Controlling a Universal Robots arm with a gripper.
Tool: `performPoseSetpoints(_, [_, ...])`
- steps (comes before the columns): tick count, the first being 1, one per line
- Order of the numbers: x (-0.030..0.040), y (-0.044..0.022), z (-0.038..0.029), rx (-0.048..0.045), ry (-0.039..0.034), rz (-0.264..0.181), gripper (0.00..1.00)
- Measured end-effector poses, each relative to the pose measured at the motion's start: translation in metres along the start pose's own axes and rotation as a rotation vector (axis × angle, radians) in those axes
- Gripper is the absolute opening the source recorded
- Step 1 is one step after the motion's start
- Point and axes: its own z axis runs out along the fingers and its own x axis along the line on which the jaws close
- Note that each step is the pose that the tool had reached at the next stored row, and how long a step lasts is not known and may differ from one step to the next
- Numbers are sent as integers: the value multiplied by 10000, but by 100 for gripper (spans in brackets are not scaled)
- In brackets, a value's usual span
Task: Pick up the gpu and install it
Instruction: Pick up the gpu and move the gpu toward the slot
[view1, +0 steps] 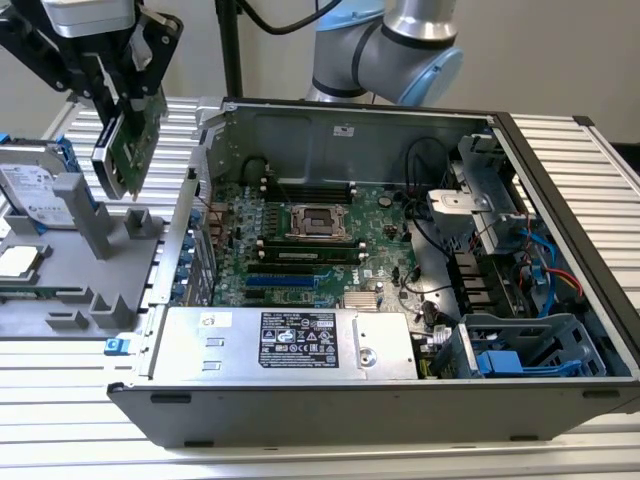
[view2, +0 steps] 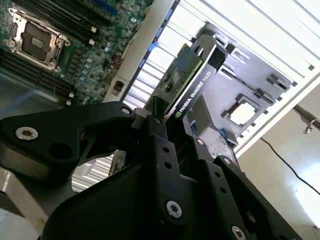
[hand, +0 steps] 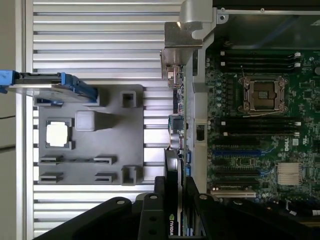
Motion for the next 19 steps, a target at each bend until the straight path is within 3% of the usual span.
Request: performPoseSetpoints(19, [-238, 3, 3, 0, 0, 0, 0])
